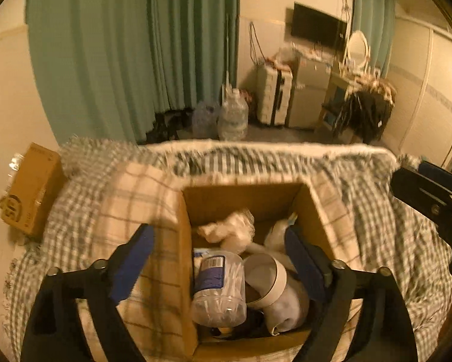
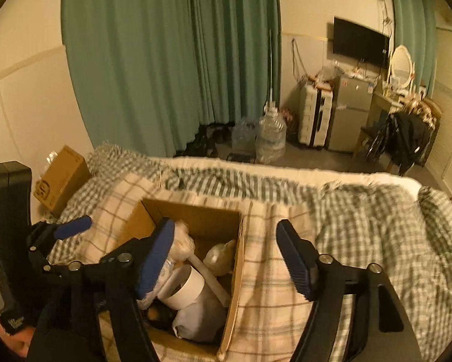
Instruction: Organize objects
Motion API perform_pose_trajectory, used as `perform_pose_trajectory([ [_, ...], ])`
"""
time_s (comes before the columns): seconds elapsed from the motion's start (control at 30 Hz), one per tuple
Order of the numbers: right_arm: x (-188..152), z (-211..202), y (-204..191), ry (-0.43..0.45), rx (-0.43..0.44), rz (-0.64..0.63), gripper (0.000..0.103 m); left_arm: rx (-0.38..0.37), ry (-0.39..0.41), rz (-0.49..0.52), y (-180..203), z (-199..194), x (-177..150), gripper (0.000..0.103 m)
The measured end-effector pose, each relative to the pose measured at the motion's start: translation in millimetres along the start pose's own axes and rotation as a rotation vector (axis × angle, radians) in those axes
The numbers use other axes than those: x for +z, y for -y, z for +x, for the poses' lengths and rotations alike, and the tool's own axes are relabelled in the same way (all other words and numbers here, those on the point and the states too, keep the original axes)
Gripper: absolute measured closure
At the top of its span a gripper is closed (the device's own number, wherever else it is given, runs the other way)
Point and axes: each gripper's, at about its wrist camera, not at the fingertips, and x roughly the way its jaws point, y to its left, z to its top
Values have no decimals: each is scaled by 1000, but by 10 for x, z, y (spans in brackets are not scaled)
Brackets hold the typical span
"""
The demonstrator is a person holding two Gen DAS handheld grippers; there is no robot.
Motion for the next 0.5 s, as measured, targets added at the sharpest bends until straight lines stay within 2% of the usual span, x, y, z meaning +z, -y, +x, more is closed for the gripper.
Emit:
perform_pose_trajectory([
  [0.07,63,-247,-29,36,-11,-3,16,0,30,-8,-33,-202,54,9],
  [0.13,105,-458,-48,67,-21,-1,11,1,55,-11,-48,-383,85,6],
  [0.23,133,-821,-101,107,-43,-8,8,14,105,-12,-54,-672,87,1],
  [0.37,121,-1162,-137,149,-81,-20,0,43,158,-11,-69,-1024,14,0],
  [0.5,32,-1440,-77,178,-108,-4,0,42,205,-16,-76,-1305,-107,0],
])
